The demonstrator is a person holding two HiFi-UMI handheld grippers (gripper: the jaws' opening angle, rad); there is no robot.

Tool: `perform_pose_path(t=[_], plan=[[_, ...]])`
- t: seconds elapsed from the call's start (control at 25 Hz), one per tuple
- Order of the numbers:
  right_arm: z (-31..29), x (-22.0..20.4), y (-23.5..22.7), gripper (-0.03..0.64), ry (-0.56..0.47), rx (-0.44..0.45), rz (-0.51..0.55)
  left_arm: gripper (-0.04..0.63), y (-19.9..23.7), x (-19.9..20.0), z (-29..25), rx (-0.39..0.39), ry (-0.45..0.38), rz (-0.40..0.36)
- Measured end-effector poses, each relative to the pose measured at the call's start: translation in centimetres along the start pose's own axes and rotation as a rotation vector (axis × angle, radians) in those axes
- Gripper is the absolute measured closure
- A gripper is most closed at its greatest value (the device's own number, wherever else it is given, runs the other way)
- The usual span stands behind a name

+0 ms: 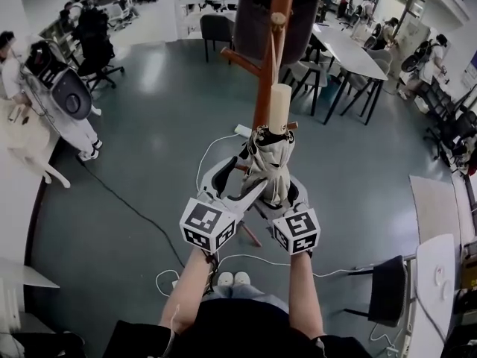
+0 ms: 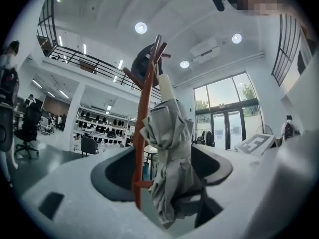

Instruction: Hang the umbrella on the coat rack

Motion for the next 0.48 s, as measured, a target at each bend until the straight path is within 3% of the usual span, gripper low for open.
perform_pose_path(t=[0.28,0.48], plan=[[1.6,-0.2,1.0,0.207,0.009,-0.023,0.025,0.267,-0.8,0.2,2.1,0.026,-0.014,-0.001],[3.4,0.2,0.6,0.207,0.051,0.006,0.062,0.366,-1.9,1.0,2.9,0.09,-0.029,-0.029]])
Point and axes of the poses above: the fingertips, and each gripper's own axes: z backward along the fingers, y to its left, x out of its top, the point moved 5 cm from there along z, backward along the fingers, and after that the axes turned 12 degrees about -x, right-handed, at the moved point
